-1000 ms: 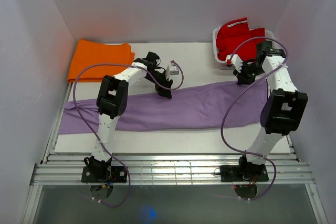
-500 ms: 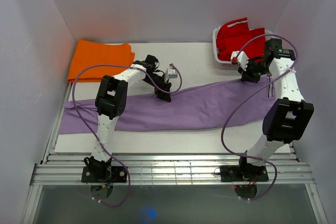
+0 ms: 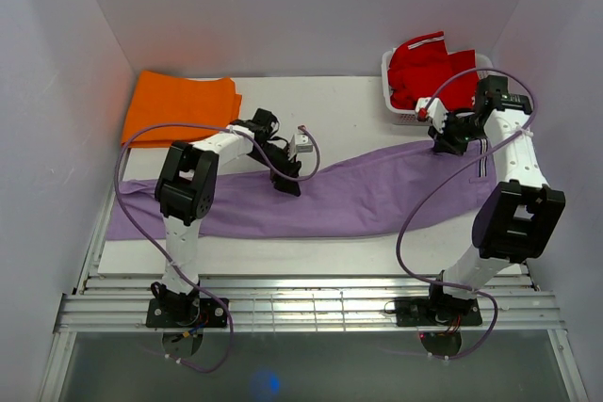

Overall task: Fold and stack the trousers
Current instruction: Fold the trousers

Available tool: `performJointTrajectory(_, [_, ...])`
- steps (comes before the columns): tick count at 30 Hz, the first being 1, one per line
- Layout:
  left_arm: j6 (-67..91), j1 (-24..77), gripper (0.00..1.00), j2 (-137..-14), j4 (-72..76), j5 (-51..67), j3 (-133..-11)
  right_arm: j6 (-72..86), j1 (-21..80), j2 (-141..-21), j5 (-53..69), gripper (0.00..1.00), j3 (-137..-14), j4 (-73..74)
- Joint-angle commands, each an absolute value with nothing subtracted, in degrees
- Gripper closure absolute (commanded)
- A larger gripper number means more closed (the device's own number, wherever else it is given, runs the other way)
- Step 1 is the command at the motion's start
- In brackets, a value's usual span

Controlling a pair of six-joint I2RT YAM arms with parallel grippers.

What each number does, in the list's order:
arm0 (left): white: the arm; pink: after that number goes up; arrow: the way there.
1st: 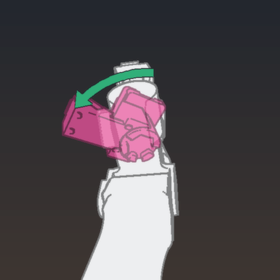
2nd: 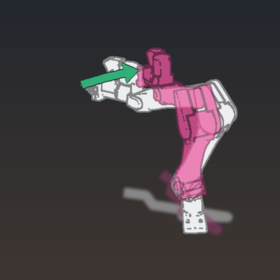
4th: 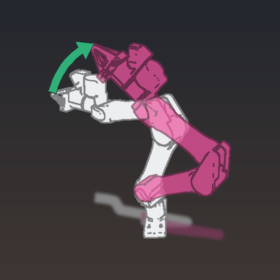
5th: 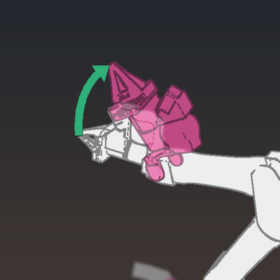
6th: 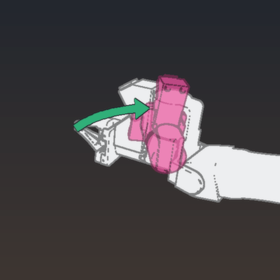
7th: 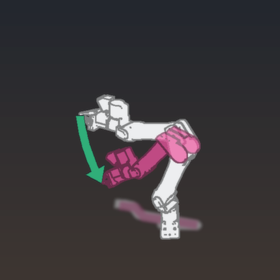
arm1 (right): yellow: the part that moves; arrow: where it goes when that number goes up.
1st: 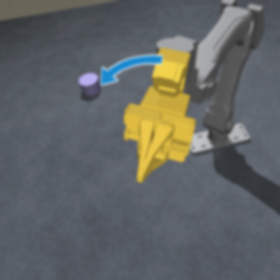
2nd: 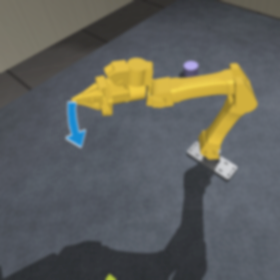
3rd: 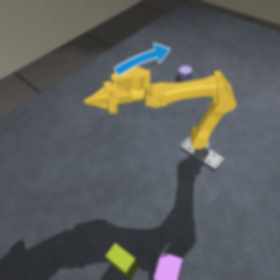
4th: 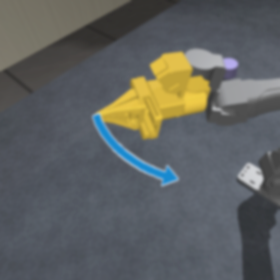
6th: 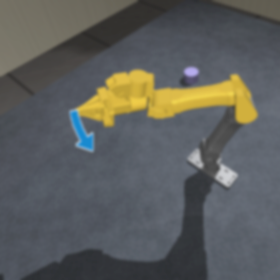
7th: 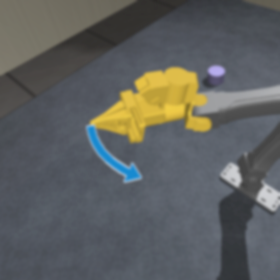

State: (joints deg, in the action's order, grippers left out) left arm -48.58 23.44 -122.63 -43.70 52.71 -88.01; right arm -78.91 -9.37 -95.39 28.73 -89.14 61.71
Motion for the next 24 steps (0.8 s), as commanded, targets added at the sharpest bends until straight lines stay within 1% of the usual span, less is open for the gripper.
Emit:
performJointTrajectory(1, [-46.1,23.6,0.31,-115.6,-38.6,52.2,-86.6,-80.6,-9.7,-92.8,30.7,0.92,-88.4,62.8])
performJointTrajectory(3, [-46.1,23.6,0.31,-115.1,-38.7,52.7,-86.7,-80.9,-9.8,-92.6,30.7,0.92,-88.1,63.0])
performJointTrajectory(6, [-46.2,23.6,0.35,-115.0,-38.8,52.9,-86.7,-81.7,-9.7,-91.8,30.5,0.92,-87.4,64.1])
performJointTrajectory(7, [-46.2,23.6,0.39,-115.1,-38.9,52.6,-86.8,-81.8,-9.8,-91.2,30.2,0.92,-86.8,64.1])
performJointTrajectory(10, [-46.4,23.6,0.41,-115.5,-39.4,52.4,-86.7,-82.7,-9.8,-89.8,30.3,0.92,-85.6,64.9])
performJointTrajectory(12, [-46.6,23.6,0.38,-115.8,-39.6,52.5,-86.5,-83.6,-9.8,-89.1,30.9,0.92,-85.1,66.0])
performJointTrajectory(13, [-46.1,23.6,0.34,-116.0,-39.3,52.5,-86.8,-84.0,-9.8,-88.3,31.6,0.92,-84.8,66.4])
performJointTrajectory(14, [-45.4,23.6,0.28,-116.2,-38.0,52.6,-86.9,-84.1,-9.8,-87.9,31.9,0.92,-84.5,66.7])
performJointTrajectory(15, [-44.7,23.6,0.26,-116.3,-37.4,52.6,-87.1,-84.2,-9.8,-87.5,32.1,0.92,-84.2,66.8])
performJointTrajectory(20, [-42.8,23.6,0.2,-118.6,-35.9,54.3,-91.1,-85.8,-10.4,-83.8,32.4,0.92,-82.2,66.8])
performJointTrajectory(24, [-42.1,23.9,0.2,-120.8,-35.8,56.6,-95.0,-86.1,-11.2,-81.5,32.6,0.92,-80.2,66.7])
